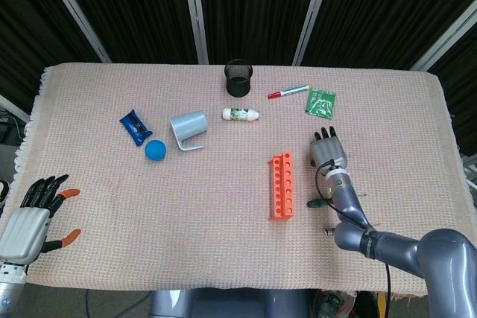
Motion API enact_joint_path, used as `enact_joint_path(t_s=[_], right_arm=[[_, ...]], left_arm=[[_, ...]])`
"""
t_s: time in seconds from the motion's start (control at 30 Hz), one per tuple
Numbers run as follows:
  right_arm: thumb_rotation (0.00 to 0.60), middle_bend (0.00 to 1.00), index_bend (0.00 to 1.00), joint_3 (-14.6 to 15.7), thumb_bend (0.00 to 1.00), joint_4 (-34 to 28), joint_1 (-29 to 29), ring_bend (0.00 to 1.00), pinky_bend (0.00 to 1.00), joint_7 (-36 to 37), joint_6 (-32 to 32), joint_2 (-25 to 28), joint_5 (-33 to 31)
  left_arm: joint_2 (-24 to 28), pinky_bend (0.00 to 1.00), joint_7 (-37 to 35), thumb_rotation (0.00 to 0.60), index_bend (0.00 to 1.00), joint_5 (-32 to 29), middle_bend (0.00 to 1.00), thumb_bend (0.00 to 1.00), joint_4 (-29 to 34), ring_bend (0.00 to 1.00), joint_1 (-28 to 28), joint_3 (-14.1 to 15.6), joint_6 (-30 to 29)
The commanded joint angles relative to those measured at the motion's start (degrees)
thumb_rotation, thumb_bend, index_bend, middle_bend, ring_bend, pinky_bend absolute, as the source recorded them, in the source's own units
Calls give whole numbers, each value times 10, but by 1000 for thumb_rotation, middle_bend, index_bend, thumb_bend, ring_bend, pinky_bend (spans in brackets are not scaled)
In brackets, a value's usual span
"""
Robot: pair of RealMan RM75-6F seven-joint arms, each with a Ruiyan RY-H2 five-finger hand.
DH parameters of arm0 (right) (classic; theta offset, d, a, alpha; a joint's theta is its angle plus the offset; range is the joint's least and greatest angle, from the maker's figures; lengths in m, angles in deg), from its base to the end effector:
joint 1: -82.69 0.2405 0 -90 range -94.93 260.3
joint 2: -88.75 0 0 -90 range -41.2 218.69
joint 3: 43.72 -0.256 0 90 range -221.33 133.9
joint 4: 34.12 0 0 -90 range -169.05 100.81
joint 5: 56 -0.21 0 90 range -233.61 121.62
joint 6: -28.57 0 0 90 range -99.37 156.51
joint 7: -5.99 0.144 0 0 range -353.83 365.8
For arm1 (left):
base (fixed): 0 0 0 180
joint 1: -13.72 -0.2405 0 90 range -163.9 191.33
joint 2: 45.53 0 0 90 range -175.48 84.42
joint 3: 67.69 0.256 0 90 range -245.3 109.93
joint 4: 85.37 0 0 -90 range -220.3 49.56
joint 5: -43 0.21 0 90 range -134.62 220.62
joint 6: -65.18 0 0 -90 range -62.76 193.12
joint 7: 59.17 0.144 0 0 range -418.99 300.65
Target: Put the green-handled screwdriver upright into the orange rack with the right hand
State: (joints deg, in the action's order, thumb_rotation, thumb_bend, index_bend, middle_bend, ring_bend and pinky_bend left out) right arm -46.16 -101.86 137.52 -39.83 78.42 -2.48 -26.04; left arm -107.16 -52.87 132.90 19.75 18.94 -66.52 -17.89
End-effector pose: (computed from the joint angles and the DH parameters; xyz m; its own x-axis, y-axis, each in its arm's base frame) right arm -0.2079 -0.4085 -0.0109 0.7661 -0.3425 0.5439 -0.6210 -0.1762 0.7637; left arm -0.2652 0.1632 0.1383 0.3429 0.1094 0.9330 0.9380 -0.0941 -0.3337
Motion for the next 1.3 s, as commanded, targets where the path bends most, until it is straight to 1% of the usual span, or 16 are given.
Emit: enact_joint_path(t_s=[0.03,0.23,0.57,0.8,0.97,1.13,1.27,1.3], right_arm=[[600,123,422,-1,213,3,-1,0,0,-1,-2,-2,0],[600,131,433,-6,212,23,-7,0,0,2,-12,-10,-1],[600,148,462,-15,213,45,-13,0,0,11,-23,-20,10],[600,188,520,-20,215,53,-16,0,0,16,-26,-24,17],[600,216,551,-29,218,61,-20,0,0,31,-26,-27,26],[600,232,572,-47,224,36,-28,0,0,64,-23,-5,44],[600,233,573,-85,226,-27,-44,0,0,136,-47,43,37],[600,233,573,-100,225,-49,-51,0,0,164,-57,62,31]], left_arm=[[0,0,-2,600,249,0,46,178,0,0,0,1,1],[2,0,-9,600,247,0,45,178,-2,0,1,1,3],[0,0,1,600,247,-5,45,177,-1,0,-1,-1,-1],[0,0,2,600,246,-5,45,178,0,0,-1,0,0],[0,0,3,600,245,-5,45,178,1,0,-1,-1,-1],[0,0,3,600,243,-6,44,178,0,0,-2,-1,-1],[1,0,0,600,240,-4,44,178,0,0,-2,-1,-3],[1,0,-1,600,239,-3,45,178,0,0,-2,0,-3]])
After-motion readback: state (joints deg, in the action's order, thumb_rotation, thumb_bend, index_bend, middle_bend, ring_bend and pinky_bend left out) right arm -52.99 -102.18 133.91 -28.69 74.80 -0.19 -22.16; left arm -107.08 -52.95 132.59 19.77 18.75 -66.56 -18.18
